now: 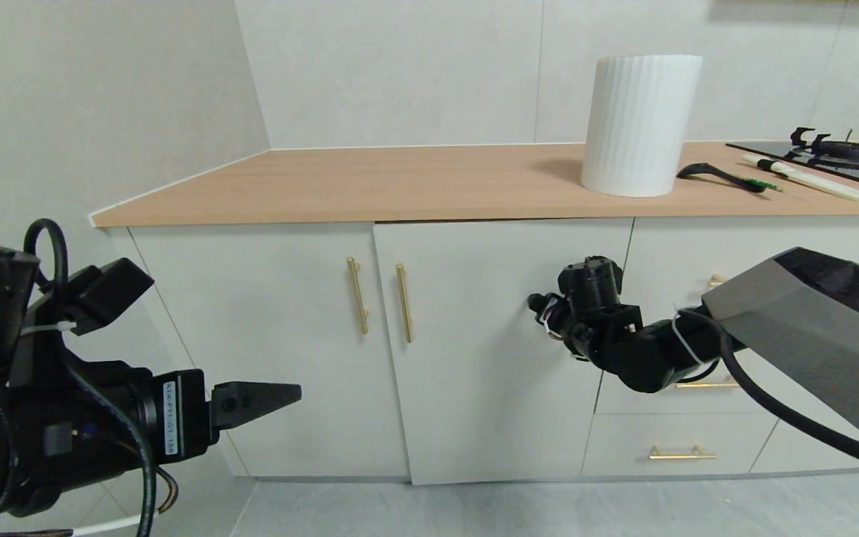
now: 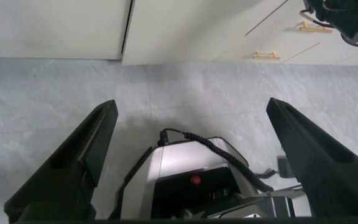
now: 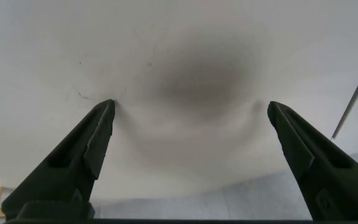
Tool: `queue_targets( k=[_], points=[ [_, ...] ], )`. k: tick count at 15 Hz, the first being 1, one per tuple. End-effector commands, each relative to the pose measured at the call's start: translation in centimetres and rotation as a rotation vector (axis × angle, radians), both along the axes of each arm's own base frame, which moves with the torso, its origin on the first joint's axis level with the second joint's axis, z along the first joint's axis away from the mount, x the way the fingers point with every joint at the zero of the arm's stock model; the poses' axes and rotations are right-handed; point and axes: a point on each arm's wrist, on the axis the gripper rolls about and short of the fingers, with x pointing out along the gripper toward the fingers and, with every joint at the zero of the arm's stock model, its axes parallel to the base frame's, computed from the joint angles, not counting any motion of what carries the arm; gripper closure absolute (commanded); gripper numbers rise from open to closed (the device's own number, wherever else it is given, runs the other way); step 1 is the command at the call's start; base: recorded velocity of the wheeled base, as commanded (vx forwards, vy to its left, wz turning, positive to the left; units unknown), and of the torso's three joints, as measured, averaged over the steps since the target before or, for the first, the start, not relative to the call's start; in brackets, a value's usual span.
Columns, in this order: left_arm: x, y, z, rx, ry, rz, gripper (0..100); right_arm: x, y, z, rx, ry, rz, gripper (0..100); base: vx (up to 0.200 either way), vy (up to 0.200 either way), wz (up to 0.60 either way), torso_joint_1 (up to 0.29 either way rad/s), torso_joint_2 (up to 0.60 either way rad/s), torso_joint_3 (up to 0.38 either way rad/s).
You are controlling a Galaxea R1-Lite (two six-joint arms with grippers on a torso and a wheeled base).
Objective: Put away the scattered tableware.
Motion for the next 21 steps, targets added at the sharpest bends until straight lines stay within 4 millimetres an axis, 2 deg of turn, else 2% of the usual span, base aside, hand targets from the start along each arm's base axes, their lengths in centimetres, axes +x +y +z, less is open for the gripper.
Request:
queue_targets(
  k=[1,6,8,9,11,14,16,17,20,21],
  points=[
    [0.0,0.0,0.0,0.001,0.002,0.000,0,0.7,-0.3,-0.5,-0.010,-0.005,-0.035,0,0.000,0.000,0.00,0.000,0.00,0.000],
    [0.0,0.0,0.0,0.000,0.002,0.001,0,0.6,-0.4,-0.3,-0.017,0.001,-0.038,0,0.000,0.000,0.00,0.000,0.00,0.000],
    [0.0,0.0,0.0,-0.001,0.000,0.001,0,-1.1,-0.6,1.6,-0.008,-0.002,-0.009,0,0.000,0.000,0.00,0.000,0.00,0.000],
    [-0.1,0.0,0.0,0.001,-0.003,0.002,0,-4.8,-0.7,5.2,0.017,-0.020,0.099,0,0.000,0.000,0.00,0.000,0.00,0.000],
    [-0.3,0.2,0.2,0.000,-0.018,0.010,0,-11.0,-3.1,10.8,0.003,-0.096,0.279,0,0.000,0.000,0.00,0.000,0.00,0.000],
    [-1.6,1.1,1.5,0.034,-0.118,0.044,0,-18.3,-7.5,14.8,-0.140,-0.232,0.305,0,0.000,0.000,0.00,0.000,0.00,0.000],
    [-2.9,2.0,1.8,0.088,-0.183,0.049,0,-22.7,-10.2,16.3,-0.200,-0.317,0.267,0,0.000,0.000,0.00,0.000,0.00,0.000],
    [-3.5,2.2,1.9,0.098,-0.204,0.042,0,-24.2,-11.5,16.3,-0.238,-0.335,0.229,0,0.000,0.000,0.00,0.000,0.00,0.000],
    [-7.4,4.3,2.3,0.097,-0.327,0.141,0,-31.5,-16.6,16.0,-0.334,-0.437,0.099,0,0.000,0.000,0.00,0.000,0.00,0.000],
    [-8.3,4.8,2.4,0.090,-0.359,0.163,0,-32.7,-17.3,15.7,-0.356,-0.442,0.081,0,0.000,0.000,0.00,0.000,0.00,0.000]
  ],
)
